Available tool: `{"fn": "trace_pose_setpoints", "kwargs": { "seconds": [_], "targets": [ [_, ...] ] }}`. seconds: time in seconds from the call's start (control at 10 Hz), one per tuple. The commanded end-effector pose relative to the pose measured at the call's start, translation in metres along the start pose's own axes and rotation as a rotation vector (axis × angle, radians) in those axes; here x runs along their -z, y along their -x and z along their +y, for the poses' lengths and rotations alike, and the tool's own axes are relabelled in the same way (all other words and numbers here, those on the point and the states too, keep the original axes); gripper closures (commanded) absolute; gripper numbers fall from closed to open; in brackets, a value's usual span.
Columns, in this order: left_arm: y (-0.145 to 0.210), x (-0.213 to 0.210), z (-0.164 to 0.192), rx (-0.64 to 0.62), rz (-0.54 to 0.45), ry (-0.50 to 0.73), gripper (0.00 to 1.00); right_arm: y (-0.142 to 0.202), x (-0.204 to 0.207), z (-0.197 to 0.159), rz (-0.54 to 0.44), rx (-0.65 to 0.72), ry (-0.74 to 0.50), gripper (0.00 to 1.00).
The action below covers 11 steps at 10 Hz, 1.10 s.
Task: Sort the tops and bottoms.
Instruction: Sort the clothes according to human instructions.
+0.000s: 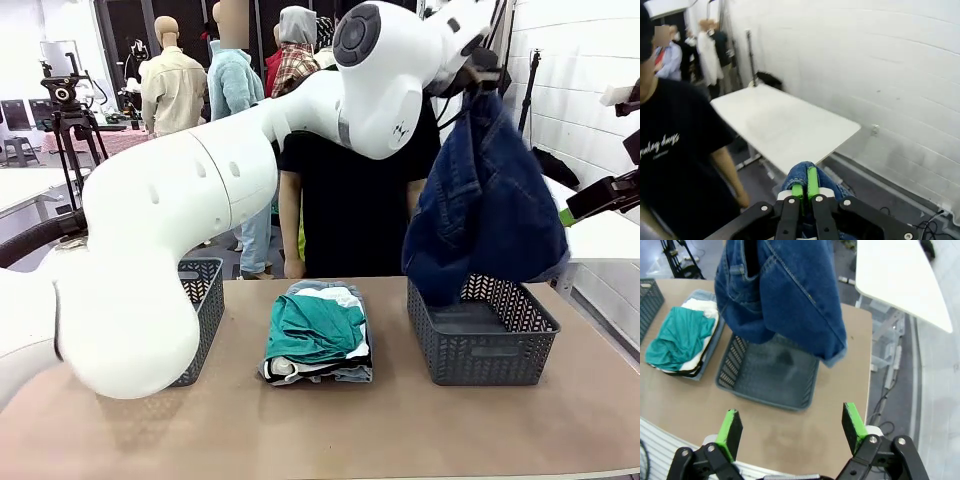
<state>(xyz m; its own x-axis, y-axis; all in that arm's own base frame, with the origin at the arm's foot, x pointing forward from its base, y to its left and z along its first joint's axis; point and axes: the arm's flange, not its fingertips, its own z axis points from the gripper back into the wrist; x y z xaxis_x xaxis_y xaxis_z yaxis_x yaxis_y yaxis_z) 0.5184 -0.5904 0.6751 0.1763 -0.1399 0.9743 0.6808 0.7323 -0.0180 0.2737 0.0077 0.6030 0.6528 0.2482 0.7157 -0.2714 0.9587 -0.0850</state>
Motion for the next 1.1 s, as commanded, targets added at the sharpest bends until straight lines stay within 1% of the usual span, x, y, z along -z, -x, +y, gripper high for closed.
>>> {"fn": "trace_pose_setpoints", "kwargs": {
  "seconds": [0.0,0.1,0.2,0.3,0.4,0.5,0.6,0.7,0.8,0.9,1.0],
  "targets": [
    [0.016,-0.001,-0.001,-0.052,0.057,-0.163,1.0,-0.001,0.001,0.001,-0.002,-0.006,0.0,0.0],
    [0.036,-0.004,-0.001,-0.074,0.109,-0.178,1.0,-0.001,0.001,0.001,-0.002,-0.006,0.0,0.0],
    [0.052,-0.004,-0.002,-0.054,0.196,-0.209,1.0,-0.001,0.001,0.001,-0.002,-0.006,0.0,0.0],
    [0.064,-0.002,-0.006,-0.036,0.311,-0.214,1.0,-0.001,0.001,0.001,-0.002,-0.006,0.0,0.0],
    [0.071,0.001,-0.016,-0.05,0.423,-0.131,1.0,-0.001,0.001,0.001,-0.002,-0.006,0.0,0.0],
    [0.077,0.005,-0.036,-0.079,0.558,0.02,1.0,-0.001,0.001,0.001,-0.002,-0.006,0.0,0.0],
    [0.086,0.009,-0.042,-0.087,0.596,0.052,1.0,-0.001,0.001,0.001,-0.002,-0.006,0.0,0.0],
    [0.095,0.011,-0.043,-0.128,0.624,0.061,1.0,-0.001,0.001,0.001,-0.002,-0.006,0.0,0.0],
    [0.08,0.004,-0.034,-0.099,0.576,-0.017,1.0,-0.001,0.001,0.001,-0.002,-0.006,0.0,0.0],
    [0.086,0.029,-0.066,-0.109,0.584,0.036,1.0,-0.001,0.001,0.001,-0.002,-0.006,0.0,0.0],
    [0.086,0.029,-0.066,-0.109,0.584,0.036,1.0,-0.001,0.001,0.001,-0.002,-0.006,0.0,0.0]
  ]
}}
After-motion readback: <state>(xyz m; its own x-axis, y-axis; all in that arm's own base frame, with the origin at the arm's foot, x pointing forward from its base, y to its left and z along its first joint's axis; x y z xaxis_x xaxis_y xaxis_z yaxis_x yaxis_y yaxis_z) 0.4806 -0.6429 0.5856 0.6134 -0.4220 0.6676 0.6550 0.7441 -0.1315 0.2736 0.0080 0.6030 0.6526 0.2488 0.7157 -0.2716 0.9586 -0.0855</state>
